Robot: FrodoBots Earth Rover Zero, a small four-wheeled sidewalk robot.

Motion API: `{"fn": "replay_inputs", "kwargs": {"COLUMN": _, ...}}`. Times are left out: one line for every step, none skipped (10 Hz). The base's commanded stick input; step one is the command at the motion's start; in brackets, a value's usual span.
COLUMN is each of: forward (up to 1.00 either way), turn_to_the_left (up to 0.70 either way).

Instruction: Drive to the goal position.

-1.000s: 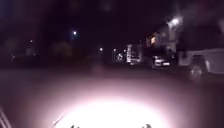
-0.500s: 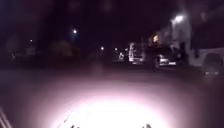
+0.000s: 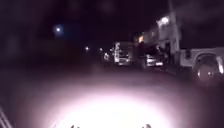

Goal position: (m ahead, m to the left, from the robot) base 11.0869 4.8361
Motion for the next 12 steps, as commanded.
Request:
{"fn": "replay_inputs", "kwargs": {"forward": 1.00, "turn_to_the_left": 0.00}}
{"fn": "replay_inputs", "kwargs": {"forward": 1.00, "turn_to_the_left": 0.00}}
{"fn": "replay_inputs", "kwargs": {"forward": 1.00, "turn_to_the_left": 0.00}}
{"fn": "replay_inputs", "kwargs": {"forward": 1.00, "turn_to_the_left": 0.00}}
{"fn": "replay_inputs", "kwargs": {"forward": 1.00, "turn_to_the_left": 0.00}}
{"fn": "replay_inputs", "kwargs": {"forward": 1.00, "turn_to_the_left": 0.00}}
{"fn": "replay_inputs", "kwargs": {"forward": 1.00, "turn_to_the_left": 0.00}}
{"fn": "replay_inputs", "kwargs": {"forward": 1.00, "turn_to_the_left": 0.00}}
{"fn": "replay_inputs", "kwargs": {"forward": 1.00, "turn_to_the_left": 0.00}}
{"fn": "replay_inputs", "kwargs": {"forward": 1.00, "turn_to_the_left": 0.00}}
{"fn": "replay_inputs", "kwargs": {"forward": 1.00, "turn_to_the_left": 0.00}}
{"fn": "replay_inputs", "kwargs": {"forward": 1.00, "turn_to_the_left": 0.00}}
